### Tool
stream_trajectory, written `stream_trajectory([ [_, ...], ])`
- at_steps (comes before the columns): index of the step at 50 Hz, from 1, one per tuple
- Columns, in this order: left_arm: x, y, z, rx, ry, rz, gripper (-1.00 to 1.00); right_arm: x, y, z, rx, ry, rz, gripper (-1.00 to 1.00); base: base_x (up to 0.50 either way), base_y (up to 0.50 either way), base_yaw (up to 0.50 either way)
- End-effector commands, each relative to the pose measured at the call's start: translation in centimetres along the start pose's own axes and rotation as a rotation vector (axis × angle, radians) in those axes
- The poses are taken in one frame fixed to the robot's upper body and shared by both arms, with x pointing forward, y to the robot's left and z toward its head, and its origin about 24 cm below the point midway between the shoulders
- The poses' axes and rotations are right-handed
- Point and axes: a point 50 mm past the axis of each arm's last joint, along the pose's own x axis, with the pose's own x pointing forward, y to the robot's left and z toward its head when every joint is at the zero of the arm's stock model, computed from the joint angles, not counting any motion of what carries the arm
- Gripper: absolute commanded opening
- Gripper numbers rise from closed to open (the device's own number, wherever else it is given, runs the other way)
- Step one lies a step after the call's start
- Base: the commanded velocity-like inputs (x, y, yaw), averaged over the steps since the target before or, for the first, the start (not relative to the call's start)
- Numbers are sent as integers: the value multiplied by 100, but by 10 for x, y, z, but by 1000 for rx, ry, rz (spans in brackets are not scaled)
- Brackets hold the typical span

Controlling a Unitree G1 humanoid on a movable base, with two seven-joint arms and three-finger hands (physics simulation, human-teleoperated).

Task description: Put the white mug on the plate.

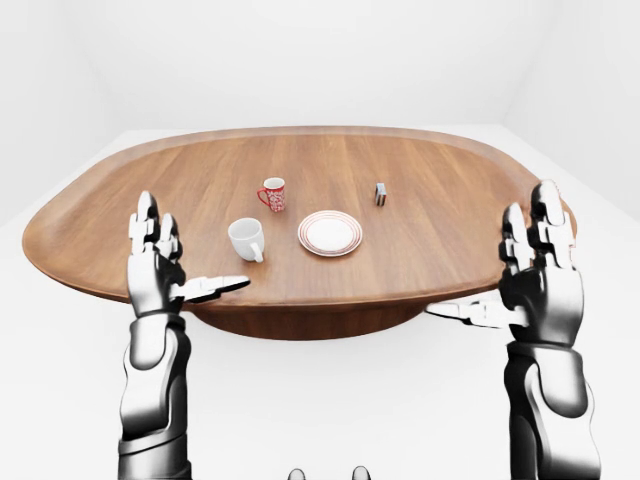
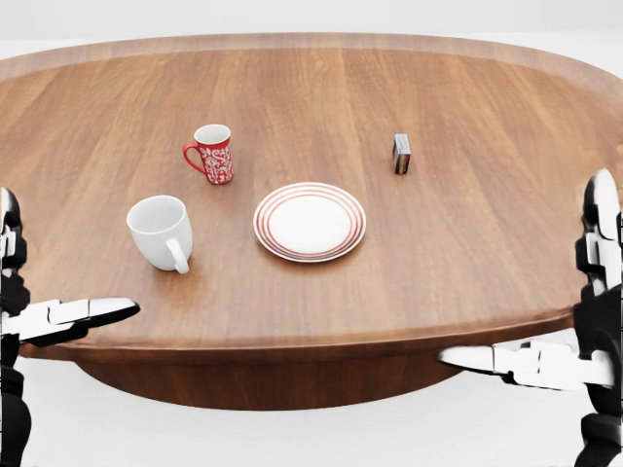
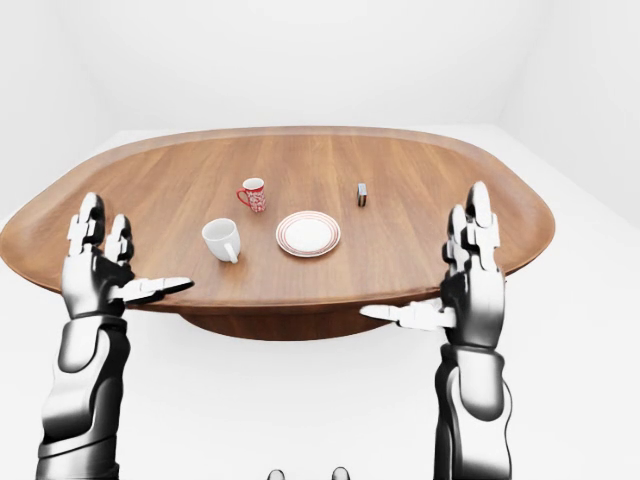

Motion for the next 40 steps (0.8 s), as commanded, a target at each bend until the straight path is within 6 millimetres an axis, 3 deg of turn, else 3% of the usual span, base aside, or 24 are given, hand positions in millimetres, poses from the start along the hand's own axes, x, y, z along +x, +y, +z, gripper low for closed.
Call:
stream_trajectory([
  [1,14,48,61,-59,-240,189,100,-28,-27,101,-156,-426,-97,100,0,0,0],
  [4,8,60,79,-107,-315,251,100,-36,-35,99,-194,-388,-121,100,0,0,0],
  [40,8,62,82,-118,-317,272,100,-38,-30,96,-218,-360,-94,100,2,0,0],
])
